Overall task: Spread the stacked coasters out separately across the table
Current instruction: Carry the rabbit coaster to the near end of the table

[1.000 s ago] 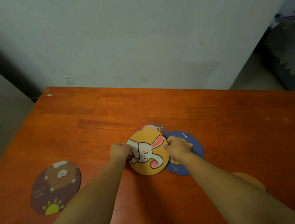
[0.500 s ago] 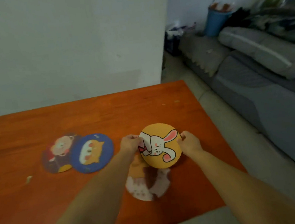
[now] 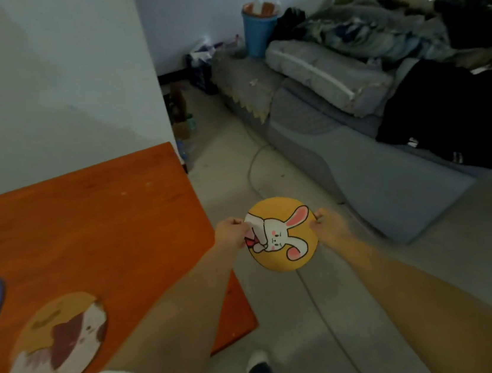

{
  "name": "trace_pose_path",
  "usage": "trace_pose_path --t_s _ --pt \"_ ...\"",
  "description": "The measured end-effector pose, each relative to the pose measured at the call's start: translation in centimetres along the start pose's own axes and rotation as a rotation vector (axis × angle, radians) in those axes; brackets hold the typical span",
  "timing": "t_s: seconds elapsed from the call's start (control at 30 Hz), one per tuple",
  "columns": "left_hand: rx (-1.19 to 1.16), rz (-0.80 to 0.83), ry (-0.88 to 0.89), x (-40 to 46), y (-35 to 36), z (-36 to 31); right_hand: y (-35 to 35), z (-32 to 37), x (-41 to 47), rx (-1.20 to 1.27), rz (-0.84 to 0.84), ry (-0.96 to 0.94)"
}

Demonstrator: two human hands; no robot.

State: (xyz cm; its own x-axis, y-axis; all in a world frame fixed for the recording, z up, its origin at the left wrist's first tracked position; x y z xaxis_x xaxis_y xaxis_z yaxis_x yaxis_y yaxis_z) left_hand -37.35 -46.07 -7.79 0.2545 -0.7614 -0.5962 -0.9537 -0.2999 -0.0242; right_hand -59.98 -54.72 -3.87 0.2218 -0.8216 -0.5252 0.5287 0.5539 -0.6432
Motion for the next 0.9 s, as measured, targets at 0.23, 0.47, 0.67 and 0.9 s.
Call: trace_pose_path --t_s 0.23,0.47,0.67,0.9 --pt "-0.054 0.035 0.010 9.6 4.5 -5.0 -7.5 1.4 8.9 -0.063 -0.002 -0.060" --pt "-0.037 0.028 0.061 18.9 8.0 -15.7 -17.4 7.2 20.3 -0.184 0.017 -0.107" --pt "-0.103 -0.136 0.002 20.9 2.1 -17.3 -14.7 15.4 28.4 -0.270 0.205 -0.279" --pt "-0.292 -0.545 -0.065 17.0 -8.4 -14.1 -2.8 29.0 33.0 -0.425 0.552 -0.557"
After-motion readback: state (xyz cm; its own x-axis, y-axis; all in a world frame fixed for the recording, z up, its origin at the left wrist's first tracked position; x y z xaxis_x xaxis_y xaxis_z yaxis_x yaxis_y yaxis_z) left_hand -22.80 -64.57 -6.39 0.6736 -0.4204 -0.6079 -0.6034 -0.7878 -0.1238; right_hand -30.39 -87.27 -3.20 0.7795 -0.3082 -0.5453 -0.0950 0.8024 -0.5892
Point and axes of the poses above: each hand's wrist, its own x-axis towards the middle knuckle, its own y-axis out of the palm, z = x × y, the point moved 9 cm from there along x, towards the middle knuckle, and after that the axes turned 13 degrees about z, right-handed, at the moved point
